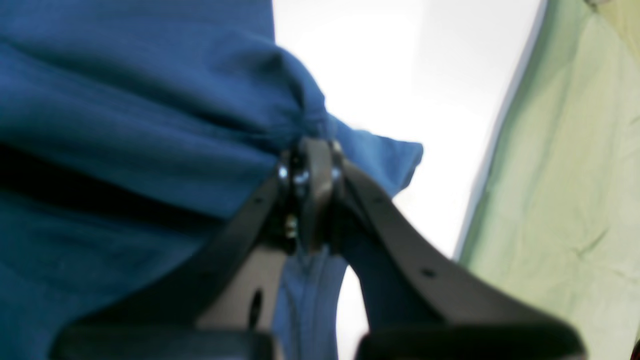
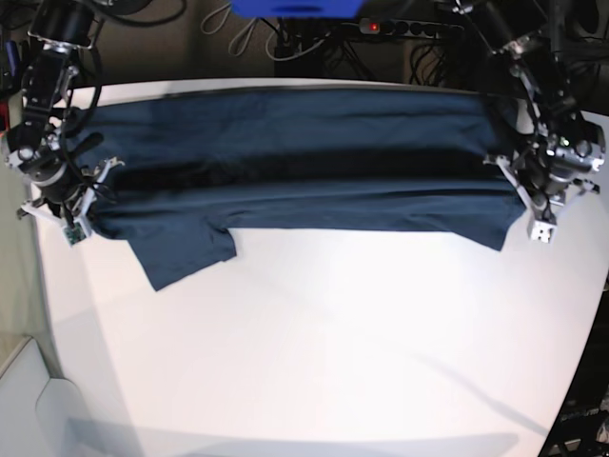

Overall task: Layout the t-shirt on the table in an organized manner, then fold the t-shirt properly
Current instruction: 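Hold the folded hem and lower it onto the shirt body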

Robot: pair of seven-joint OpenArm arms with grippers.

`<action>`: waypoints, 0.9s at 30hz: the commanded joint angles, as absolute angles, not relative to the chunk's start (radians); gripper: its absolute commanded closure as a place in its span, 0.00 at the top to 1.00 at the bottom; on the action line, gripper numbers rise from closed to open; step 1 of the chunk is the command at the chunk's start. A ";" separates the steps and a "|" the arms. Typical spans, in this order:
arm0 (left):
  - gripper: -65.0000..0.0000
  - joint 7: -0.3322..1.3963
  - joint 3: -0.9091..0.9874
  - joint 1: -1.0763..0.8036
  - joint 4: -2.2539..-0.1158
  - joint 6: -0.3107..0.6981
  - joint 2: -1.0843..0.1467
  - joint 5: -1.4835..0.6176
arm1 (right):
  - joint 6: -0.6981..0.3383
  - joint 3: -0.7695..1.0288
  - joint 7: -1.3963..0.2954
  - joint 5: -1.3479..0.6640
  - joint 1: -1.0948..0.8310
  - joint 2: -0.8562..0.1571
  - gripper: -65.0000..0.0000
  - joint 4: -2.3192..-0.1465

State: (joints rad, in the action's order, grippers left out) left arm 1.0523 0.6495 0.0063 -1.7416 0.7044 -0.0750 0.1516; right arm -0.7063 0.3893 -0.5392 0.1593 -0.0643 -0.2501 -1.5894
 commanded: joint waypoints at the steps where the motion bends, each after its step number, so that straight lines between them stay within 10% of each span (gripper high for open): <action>1: 0.05 1.030 0.651 0.064 -1.761 0.698 -0.090 0.148 | -0.698 0.392 -0.526 0.157 -0.039 -0.266 0.00 -1.606; 13: 0.05 0.989 0.650 0.483 -1.425 0.698 -0.091 0.262 | -0.698 0.366 -0.526 0.157 0.036 -0.242 0.00 -1.578; 27: 0.05 0.625 0.653 0.536 -0.978 0.698 -0.151 0.263 | -0.698 0.343 -0.522 0.157 0.209 -0.248 0.00 -1.342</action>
State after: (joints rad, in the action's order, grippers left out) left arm 0.6422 0.6529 0.5060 -0.9615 0.7002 -0.1364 0.2718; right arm -0.7055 0.3393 -0.5423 0.1680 0.1886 -0.2329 -1.3258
